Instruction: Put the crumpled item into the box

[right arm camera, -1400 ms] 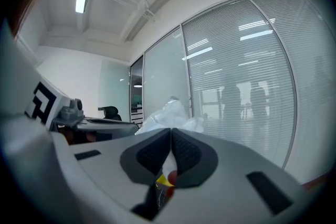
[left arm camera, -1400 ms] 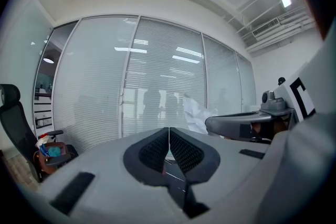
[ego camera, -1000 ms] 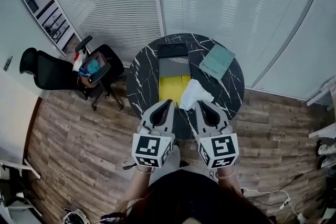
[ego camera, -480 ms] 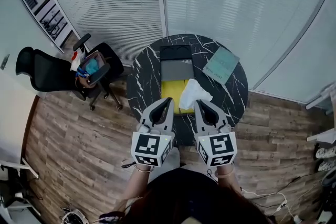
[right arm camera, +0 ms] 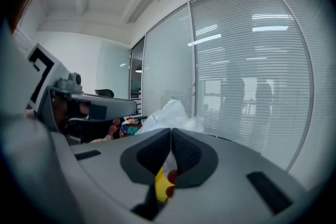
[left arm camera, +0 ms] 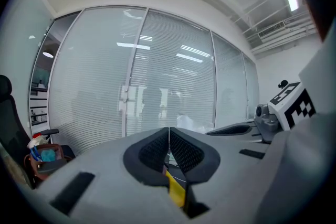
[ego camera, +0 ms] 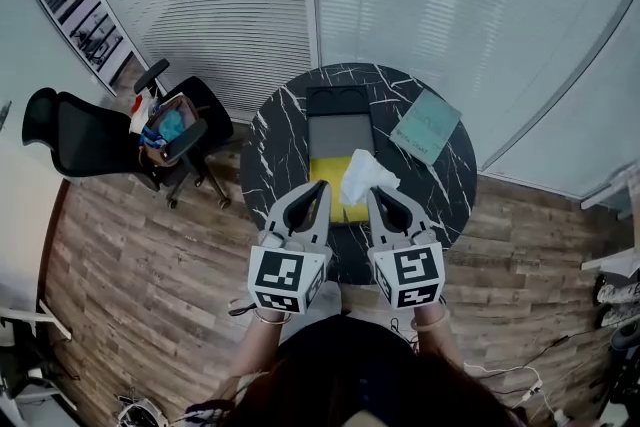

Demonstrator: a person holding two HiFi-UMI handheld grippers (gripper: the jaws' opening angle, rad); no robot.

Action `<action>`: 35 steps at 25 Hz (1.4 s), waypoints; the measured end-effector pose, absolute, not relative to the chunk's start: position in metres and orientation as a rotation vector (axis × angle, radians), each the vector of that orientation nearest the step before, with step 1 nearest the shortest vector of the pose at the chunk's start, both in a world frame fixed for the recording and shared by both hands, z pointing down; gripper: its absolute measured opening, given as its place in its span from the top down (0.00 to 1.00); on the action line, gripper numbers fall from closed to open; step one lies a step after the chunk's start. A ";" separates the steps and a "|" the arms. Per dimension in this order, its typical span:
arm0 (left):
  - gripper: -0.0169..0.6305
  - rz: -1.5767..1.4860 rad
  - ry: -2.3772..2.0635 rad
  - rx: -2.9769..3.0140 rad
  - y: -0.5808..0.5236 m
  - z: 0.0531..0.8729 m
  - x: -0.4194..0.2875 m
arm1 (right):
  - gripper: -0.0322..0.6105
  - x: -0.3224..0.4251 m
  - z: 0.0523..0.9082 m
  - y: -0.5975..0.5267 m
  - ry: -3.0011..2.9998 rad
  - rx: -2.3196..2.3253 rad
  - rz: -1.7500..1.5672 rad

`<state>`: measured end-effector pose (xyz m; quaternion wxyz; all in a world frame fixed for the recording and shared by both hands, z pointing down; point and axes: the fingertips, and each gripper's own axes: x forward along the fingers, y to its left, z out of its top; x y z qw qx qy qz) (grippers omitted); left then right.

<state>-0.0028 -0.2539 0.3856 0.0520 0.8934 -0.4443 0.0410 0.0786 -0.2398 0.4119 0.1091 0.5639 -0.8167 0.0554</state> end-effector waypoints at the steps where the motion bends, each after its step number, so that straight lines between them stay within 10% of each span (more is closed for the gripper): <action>1: 0.93 0.127 -1.350 2.717 -0.256 0.386 -0.003 | 0.91 0.078 0.414 -0.243 -2.398 1.652 0.162; 35: 0.93 0.141 -1.313 2.675 -0.311 0.405 -0.012 | 0.91 0.054 0.514 -0.312 -2.268 1.395 0.170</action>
